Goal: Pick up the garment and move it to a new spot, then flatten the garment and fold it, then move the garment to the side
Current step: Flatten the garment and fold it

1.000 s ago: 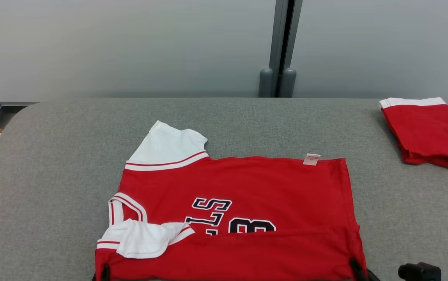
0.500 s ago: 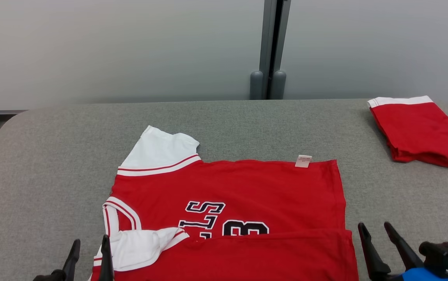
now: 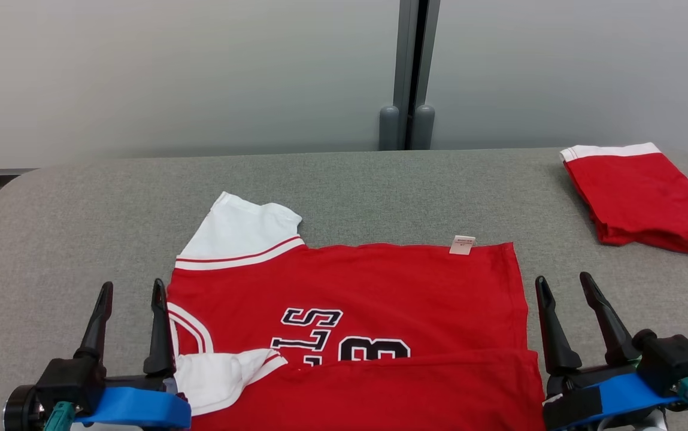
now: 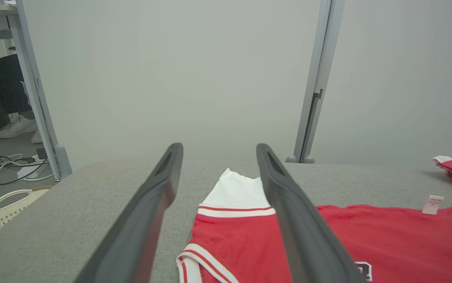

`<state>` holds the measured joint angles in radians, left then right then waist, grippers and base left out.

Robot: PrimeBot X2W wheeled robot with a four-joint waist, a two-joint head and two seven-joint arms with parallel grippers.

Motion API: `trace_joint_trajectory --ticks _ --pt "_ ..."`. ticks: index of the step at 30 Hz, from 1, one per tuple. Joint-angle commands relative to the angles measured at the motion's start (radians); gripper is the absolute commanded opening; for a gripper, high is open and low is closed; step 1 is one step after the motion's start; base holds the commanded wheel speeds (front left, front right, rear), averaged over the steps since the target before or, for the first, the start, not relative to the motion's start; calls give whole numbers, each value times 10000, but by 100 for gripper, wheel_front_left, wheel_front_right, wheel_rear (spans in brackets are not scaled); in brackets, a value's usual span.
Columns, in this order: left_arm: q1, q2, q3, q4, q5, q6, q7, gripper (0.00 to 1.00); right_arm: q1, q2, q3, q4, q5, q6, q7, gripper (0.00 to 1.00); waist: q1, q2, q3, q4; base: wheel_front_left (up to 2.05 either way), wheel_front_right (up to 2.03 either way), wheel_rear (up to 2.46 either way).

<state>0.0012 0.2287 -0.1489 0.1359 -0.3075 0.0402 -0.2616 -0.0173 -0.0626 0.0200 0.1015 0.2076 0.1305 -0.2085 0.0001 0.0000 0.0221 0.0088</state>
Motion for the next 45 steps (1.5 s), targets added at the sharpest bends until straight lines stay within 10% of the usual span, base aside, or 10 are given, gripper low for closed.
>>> trace_joint_trajectory --ticks 1,35,45 --pt "-163 -79 57 31 68 -58 -43 100 -102 40 -17 30 -50 6 -77 100 -1 0 1 2 0 0 0" --pt "-538 -509 524 1093 668 -665 -41 100 258 126 -348 -58 -207 6 317 100 -1 0 148 74 0 0 0" --pt "-3312 379 293 2103 543 -1415 270 100 -1872 85 -496 526 -1397 6 1537 100 -1 0 1136 -158 0 0 0"
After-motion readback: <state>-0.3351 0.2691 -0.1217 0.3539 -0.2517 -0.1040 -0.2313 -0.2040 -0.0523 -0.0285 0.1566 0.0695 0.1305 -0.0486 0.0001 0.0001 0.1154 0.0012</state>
